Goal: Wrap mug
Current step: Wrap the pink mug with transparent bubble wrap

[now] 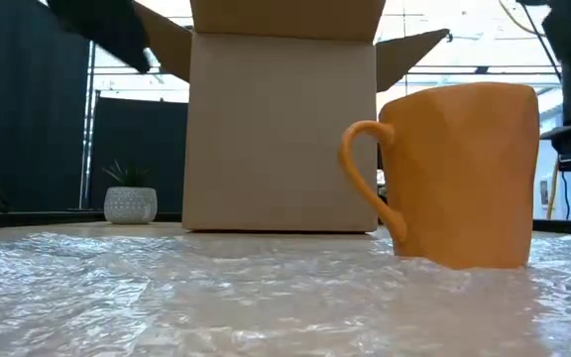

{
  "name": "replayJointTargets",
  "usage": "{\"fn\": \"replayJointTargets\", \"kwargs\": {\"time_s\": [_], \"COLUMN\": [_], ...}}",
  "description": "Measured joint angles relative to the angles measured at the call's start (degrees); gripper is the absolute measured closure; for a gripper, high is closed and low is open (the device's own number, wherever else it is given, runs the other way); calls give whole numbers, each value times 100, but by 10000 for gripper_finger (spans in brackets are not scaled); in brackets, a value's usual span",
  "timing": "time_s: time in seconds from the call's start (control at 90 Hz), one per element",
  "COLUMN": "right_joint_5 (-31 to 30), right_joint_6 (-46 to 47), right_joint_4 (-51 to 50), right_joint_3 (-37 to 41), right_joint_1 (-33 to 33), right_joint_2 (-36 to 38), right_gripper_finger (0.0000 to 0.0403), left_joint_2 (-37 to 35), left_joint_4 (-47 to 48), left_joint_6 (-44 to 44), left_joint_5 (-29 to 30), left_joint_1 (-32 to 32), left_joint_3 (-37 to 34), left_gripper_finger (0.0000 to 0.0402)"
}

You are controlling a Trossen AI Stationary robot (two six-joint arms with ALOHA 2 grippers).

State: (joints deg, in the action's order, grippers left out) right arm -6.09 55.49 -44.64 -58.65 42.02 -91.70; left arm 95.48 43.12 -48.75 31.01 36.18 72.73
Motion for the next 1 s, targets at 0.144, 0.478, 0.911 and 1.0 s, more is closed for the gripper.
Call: {"fn": "replayJointTargets", "kwargs": {"time_s": [0.144,0.478,0.911,1.0], "right_joint_5": [-541,-555,-287,-243], "right_joint_6": [-619,-1052,489,845], "right_joint_4": [9,1355,1405,1214], "right_joint_3": [0,891,1391,1390], "right_joint_1": [-2,-2,867,1124], "right_joint_2": [12,-87,-66,-65], "right_gripper_finger": [236,236,236,236], "left_joint_2": [294,1523,1968,1976], "left_joint_4": [-418,-724,-1415,-1642], "left_joint_6": [282,113,-70,-41], "left_joint_5": [-422,-1302,-1253,-1255], "left_joint_1": [-257,-445,-507,-569], "left_joint_3": [0,0,15,11], "left_gripper_finger": [217,217,217,217]}}
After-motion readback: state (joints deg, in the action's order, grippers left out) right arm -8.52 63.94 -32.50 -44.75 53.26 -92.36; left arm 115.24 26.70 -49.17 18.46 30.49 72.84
